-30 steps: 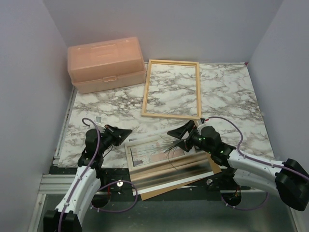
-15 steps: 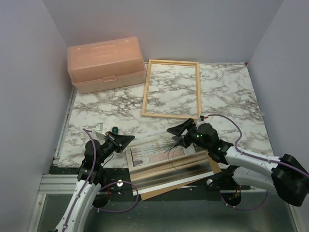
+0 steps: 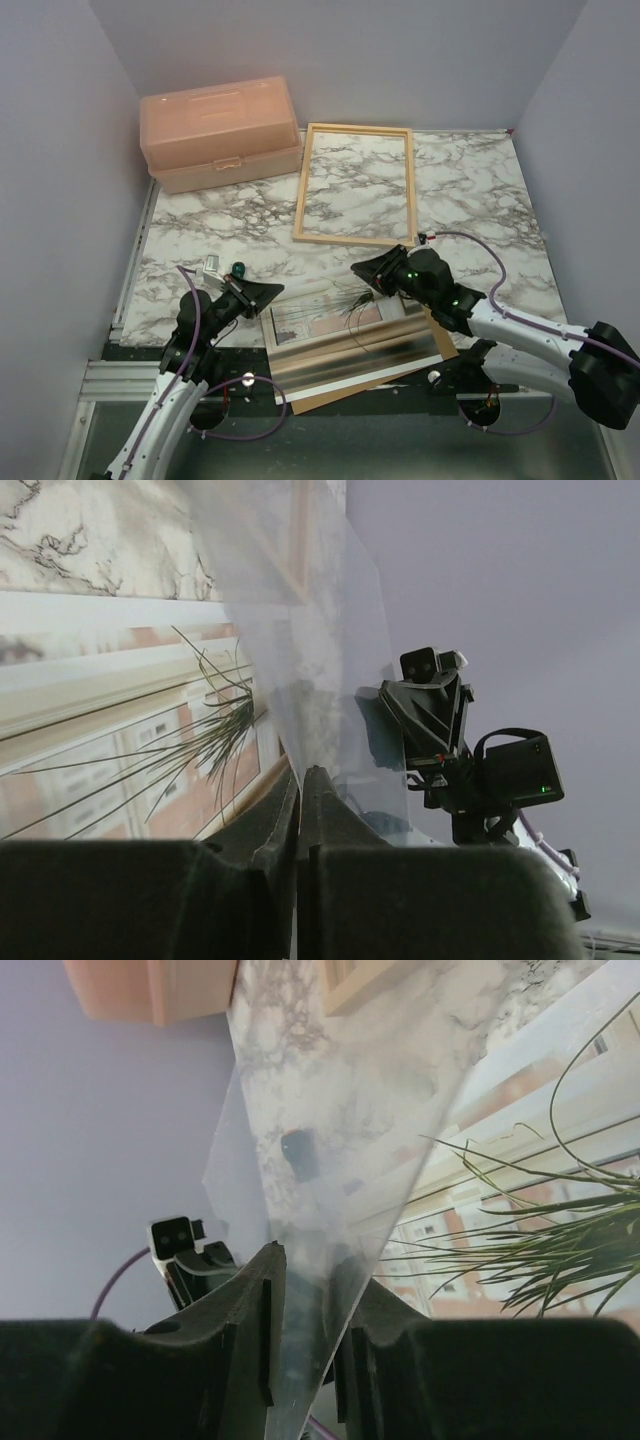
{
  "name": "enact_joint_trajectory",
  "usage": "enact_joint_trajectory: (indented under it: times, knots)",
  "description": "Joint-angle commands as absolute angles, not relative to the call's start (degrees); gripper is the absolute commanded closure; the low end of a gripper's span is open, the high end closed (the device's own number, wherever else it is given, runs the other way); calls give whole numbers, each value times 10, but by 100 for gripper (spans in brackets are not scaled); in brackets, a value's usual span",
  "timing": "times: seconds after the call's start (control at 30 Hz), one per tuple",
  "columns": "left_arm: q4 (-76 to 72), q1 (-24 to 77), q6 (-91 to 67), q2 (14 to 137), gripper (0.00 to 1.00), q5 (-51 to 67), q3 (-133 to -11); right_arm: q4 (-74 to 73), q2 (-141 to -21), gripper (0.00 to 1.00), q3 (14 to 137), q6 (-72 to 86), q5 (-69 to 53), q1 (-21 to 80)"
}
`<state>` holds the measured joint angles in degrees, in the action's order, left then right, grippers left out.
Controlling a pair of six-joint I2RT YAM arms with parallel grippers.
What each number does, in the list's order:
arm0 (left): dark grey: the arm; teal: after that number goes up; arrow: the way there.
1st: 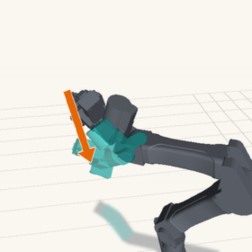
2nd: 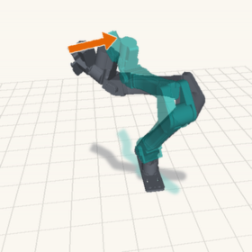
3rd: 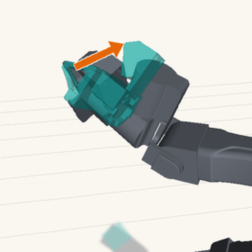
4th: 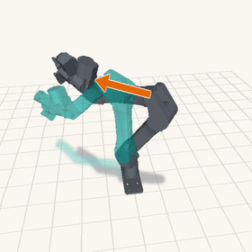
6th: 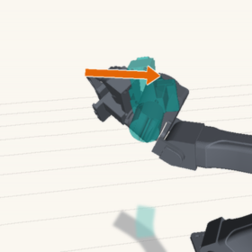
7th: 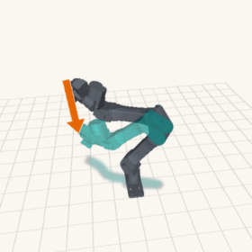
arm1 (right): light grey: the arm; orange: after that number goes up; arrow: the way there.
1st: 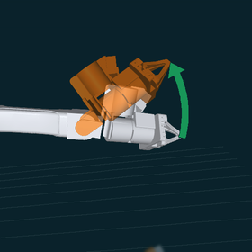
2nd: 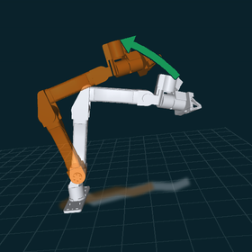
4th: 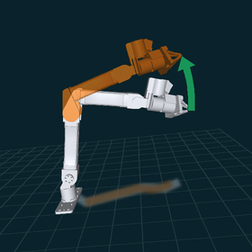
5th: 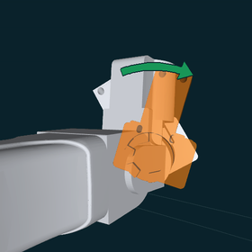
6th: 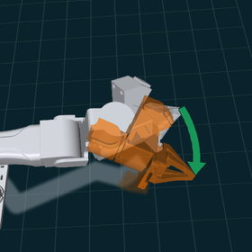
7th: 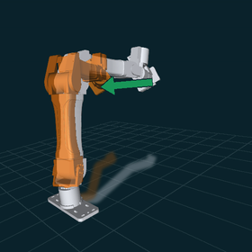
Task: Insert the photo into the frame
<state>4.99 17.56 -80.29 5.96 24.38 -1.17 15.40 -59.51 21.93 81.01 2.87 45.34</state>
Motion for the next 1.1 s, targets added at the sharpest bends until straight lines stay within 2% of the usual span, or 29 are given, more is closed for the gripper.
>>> enact_joint_trajectory:
  times: [0.0, 0.07, 0.23, 0.4, 0.53, 0.77, 1.07]
  knots:
    - [123, 182, -800, 64, 89, 254, 3, 114, -572, 75, 251, 805, 67, 457]
    - [127, 182, -797, 61, 78, 252, 3, 101, -567, 78, 256, 801, 70, 457]
    - [130, 182, -790, 59, 37, 250, 3, 66, -556, 85, 277, 781, 75, 457]
    - [144, 182, -766, 71, 17, 250, -22, 6, -547, 93, 306, 746, 87, 457]
    - [163, 182, -733, 89, 12, 249, -42, -49, -541, 99, 333, 716, 97, 457]
    - [210, 182, -633, 154, 7, 243, -104, -138, -528, 100, 392, 647, 98, 457]
    - [237, 182, -485, 337, 3, 228, -229, -274, -509, 100, 498, 576, 93, 457]
